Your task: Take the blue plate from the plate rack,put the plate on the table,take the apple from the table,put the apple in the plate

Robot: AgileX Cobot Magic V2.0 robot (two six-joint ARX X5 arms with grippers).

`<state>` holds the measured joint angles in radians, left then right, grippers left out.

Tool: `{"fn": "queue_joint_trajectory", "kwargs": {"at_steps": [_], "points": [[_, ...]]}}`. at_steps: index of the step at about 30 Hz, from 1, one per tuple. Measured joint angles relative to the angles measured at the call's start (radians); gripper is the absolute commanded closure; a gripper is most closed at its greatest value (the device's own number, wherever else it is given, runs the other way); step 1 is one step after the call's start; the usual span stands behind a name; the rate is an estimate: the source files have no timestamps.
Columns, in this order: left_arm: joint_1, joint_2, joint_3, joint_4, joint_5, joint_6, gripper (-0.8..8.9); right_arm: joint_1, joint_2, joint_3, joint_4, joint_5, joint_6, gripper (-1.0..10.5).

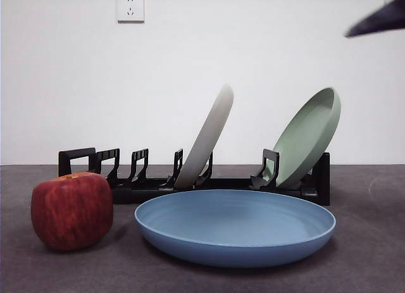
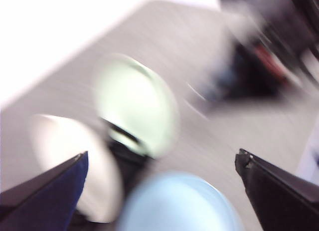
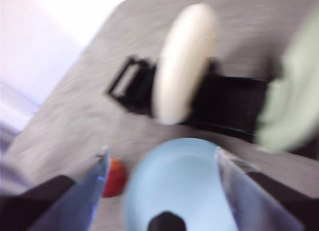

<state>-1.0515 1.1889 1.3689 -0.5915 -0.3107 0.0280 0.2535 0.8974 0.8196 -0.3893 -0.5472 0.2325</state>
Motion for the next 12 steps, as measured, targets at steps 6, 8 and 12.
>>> {"fn": "queue_joint_trajectory", "kwargs": {"at_steps": [6, 8, 12], "points": [[0.304, -0.189, 0.000, -0.147, 0.000, -0.003, 3.16, 0.214, 0.124, 0.171, -0.039, 0.048, -0.018, 4.5], [0.396, -0.224, 0.000, -0.209, 0.000, -0.003, 3.27, 0.283, 0.183, 0.226, -0.079, 0.108, -0.041, 4.3], [0.552, -0.280, 0.000, -0.306, 0.002, -0.003, 3.80, 0.410, 0.314, 0.319, -0.143, 0.209, -0.097, 4.3]]}}
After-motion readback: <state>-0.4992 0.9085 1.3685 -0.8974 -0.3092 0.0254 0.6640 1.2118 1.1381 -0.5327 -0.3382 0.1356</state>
